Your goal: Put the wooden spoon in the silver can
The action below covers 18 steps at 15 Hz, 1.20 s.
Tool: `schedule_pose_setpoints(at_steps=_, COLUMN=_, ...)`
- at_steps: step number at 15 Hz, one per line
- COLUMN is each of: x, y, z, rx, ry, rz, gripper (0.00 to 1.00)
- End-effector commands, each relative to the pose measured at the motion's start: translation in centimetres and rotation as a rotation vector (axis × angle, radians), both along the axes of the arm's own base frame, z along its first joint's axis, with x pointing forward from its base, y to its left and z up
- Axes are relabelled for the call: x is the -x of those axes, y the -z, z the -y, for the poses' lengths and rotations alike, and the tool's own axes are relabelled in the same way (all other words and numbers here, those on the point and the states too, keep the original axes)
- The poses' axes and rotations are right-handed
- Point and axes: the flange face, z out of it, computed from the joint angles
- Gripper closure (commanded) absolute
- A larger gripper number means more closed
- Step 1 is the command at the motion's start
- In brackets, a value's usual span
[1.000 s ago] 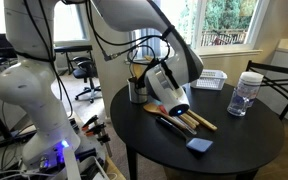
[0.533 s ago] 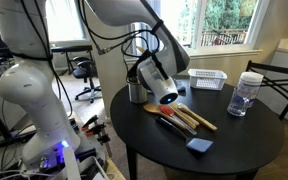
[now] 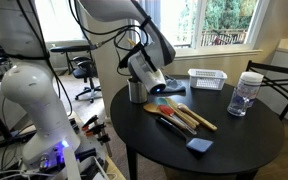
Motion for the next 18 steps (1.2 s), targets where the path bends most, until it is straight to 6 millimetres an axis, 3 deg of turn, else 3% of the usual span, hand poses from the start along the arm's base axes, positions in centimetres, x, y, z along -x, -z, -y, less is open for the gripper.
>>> schedule_pose_setpoints(at_steps=1, x=1.5, y=-1.0, z=-3.0, rx=-0.033, ry=-0.027, rz=-0.067, gripper=0.94)
schedule_pose_setpoints(at_steps=7, x=3.4, y=-0.2, z=-6.5, rx=-0.055, ry=-0.069, rz=-0.158, gripper=0.94)
schedule_pose_setpoints(at_steps=18, x=5.4, y=1.0, z=-8.7, rx=-0.153, ry=-0.015, rz=-0.289, gripper=0.94)
